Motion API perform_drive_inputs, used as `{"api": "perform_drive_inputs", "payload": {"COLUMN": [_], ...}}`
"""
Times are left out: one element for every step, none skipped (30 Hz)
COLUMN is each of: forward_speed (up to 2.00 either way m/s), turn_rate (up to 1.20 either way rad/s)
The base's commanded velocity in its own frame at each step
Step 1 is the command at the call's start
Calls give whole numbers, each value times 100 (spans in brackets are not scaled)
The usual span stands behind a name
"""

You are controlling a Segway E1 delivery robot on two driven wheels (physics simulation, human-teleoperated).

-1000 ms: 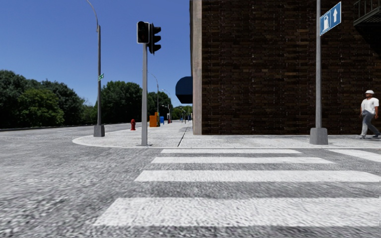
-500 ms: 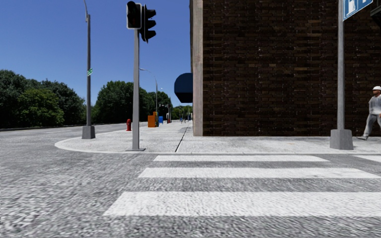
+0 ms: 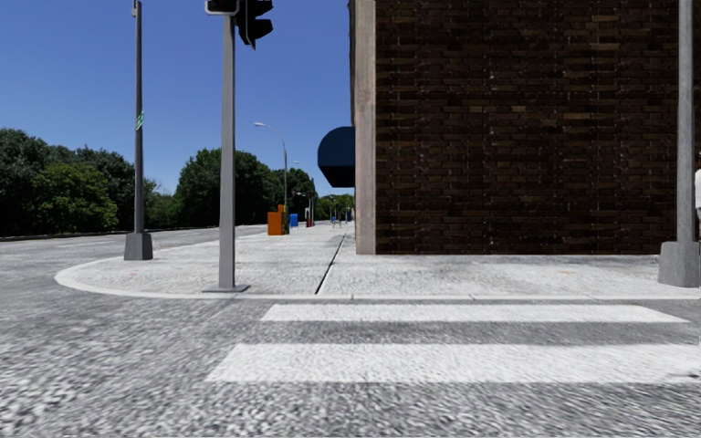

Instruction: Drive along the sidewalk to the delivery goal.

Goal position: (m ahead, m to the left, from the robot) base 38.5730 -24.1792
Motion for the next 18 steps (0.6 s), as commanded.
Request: {"api": "perform_drive_inputs", "payload": {"forward_speed": [174, 174, 174, 174, 174, 174, 174, 174, 174, 174, 174, 174, 174, 174, 174, 174, 174, 174], "turn_rate": [0, 0, 0, 0, 0, 0, 0, 0, 0, 0, 0, 0, 0, 0, 0, 0, 0, 0]}}
